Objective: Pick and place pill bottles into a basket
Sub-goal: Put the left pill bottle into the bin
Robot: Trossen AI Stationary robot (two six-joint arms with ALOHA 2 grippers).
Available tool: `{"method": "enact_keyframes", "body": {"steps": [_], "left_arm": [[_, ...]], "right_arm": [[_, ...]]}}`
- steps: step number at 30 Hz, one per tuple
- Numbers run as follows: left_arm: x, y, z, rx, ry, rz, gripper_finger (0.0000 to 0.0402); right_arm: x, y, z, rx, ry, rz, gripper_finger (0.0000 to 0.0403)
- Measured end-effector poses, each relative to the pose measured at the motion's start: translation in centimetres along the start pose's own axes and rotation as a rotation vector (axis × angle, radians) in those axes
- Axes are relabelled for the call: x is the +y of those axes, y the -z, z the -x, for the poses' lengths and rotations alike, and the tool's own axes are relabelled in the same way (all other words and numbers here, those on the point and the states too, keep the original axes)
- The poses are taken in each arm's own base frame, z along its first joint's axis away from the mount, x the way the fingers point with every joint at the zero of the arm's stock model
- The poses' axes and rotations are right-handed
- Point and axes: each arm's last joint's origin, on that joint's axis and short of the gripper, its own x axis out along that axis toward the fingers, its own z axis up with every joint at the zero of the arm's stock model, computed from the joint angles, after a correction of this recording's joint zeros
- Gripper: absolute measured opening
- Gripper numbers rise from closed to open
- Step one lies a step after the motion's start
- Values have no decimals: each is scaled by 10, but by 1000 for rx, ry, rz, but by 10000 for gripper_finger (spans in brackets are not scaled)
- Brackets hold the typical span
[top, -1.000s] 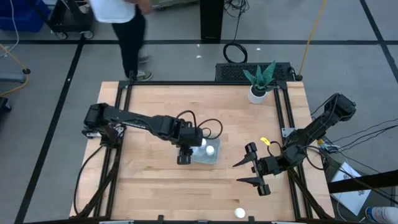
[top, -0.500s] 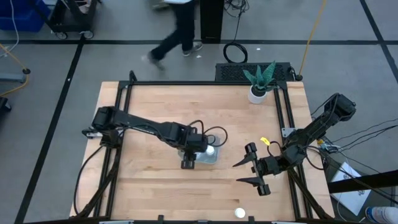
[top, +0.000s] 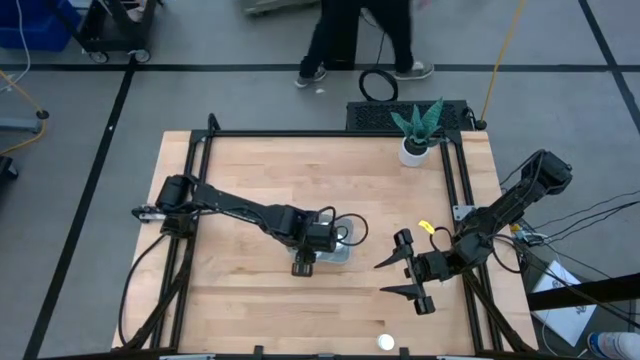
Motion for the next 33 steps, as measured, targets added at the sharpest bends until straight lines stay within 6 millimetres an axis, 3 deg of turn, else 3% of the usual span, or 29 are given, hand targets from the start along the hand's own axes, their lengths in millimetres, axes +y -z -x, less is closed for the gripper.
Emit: {"method": "enact_keyframes", "body": {"steps": [7, 13, 17, 23, 33], "left_arm": [[-1, 0, 0, -2, 13, -3, 194], [-1, -2, -5, -6, 14, -5, 163], [0, -3, -5, -20, 8, -10, 163], [0, -4, -11, -20, 7, -15, 200], [-1, -5, -15, -19, 22, -15, 163]], "right_arm": [[0, 0, 0, 0, 0, 0, 212], [0, 0, 0, 0, 0, -14, 212], [0, 0, 0, 0, 0, -14, 212], [0, 0, 0, 1, 0, -14, 212], [0, 0, 0, 0, 0, -15, 212]]}}
